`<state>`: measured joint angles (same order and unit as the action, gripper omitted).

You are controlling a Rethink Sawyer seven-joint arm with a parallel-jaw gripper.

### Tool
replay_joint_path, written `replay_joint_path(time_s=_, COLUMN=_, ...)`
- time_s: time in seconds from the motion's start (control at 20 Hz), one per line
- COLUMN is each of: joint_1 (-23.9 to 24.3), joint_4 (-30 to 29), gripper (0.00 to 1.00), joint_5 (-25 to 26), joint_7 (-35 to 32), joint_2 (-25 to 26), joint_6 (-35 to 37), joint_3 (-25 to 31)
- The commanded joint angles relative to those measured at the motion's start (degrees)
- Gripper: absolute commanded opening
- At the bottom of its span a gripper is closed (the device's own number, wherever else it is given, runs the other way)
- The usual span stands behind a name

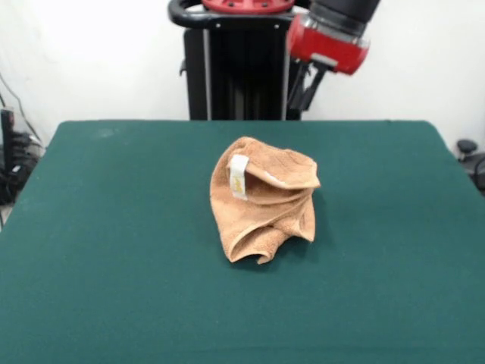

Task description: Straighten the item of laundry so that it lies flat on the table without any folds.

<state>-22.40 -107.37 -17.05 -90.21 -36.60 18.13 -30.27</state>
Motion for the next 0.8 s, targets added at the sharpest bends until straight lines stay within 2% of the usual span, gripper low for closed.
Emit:
replay_joint_path(time_s=0.05, joint_1=-1.11, joint_4=-0.39, gripper=0.00, joint_5=-3.36, joint_7=-14.83, joint_2=-7.76, joint_6=11.79, joint_3=5.35)
replay_joint_path(time_s=0.3, joint_1=-1.52, joint_4=-0.85, gripper=0.00, joint_5=-4.79, joint_7=-15.49, joint_2=-11.48, joint_6=15.18, joint_3=6.61)
replay_joint_path(time_s=0.4, joint_1=-0.84, joint_4=-1.60, gripper=0.00, joint_5=-5.51, joint_7=-15.26, joint_2=-11.11, joint_6=12.76, joint_3=7.45)
replay_joint_path(time_s=0.65, joint_1=0.63, joint_4=0.27, gripper=0.00, joint_5=-3.65, joint_7=-16.53, joint_2=-0.98, joint_6=1.47, joint_3=4.57)
replay_joint_path(time_s=0.8, joint_1=0.93, joint_4=1.08, gripper=0.00, joint_5=-3.11, joint_7=-17.41, joint_2=2.59, joint_6=-3.49, joint_3=2.78)
